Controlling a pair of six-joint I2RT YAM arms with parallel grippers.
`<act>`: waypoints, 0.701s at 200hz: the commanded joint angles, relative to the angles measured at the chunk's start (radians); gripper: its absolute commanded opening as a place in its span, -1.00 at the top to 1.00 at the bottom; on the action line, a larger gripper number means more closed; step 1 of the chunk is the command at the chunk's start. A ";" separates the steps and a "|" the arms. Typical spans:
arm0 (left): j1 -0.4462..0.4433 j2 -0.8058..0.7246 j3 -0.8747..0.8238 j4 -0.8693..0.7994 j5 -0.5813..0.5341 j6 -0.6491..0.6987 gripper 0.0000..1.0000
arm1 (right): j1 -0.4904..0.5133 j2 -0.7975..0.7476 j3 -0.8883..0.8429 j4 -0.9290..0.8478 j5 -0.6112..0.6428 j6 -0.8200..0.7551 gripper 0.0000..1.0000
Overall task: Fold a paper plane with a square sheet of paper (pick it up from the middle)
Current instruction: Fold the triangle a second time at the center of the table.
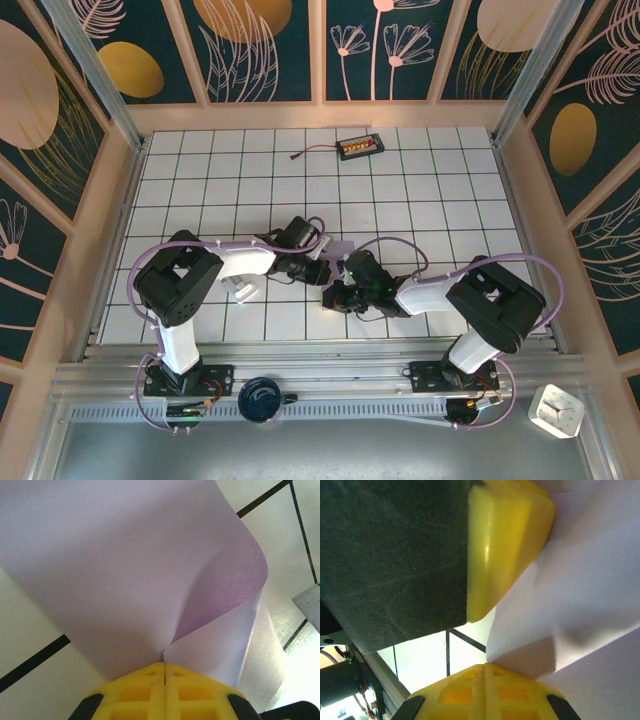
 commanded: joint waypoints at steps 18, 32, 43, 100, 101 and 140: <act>0.004 0.080 -0.046 -0.143 -0.126 0.025 1.00 | 0.009 0.025 0.020 0.021 0.021 0.008 0.99; 0.005 0.080 -0.047 -0.142 -0.126 0.025 1.00 | 0.009 0.029 0.020 0.021 0.023 0.009 0.98; 0.004 0.080 -0.047 -0.143 -0.127 0.026 1.00 | 0.009 0.034 0.020 0.018 0.023 0.008 0.98; 0.005 0.079 -0.039 -0.156 -0.158 0.025 1.00 | 0.028 0.030 -0.014 -0.073 0.039 0.022 1.00; 0.004 0.079 -0.038 -0.157 -0.159 0.026 1.00 | 0.028 0.028 -0.015 -0.076 0.039 0.023 1.00; 0.005 0.085 -0.037 -0.161 -0.167 0.025 1.00 | 0.066 0.000 -0.057 -0.108 0.053 0.053 1.00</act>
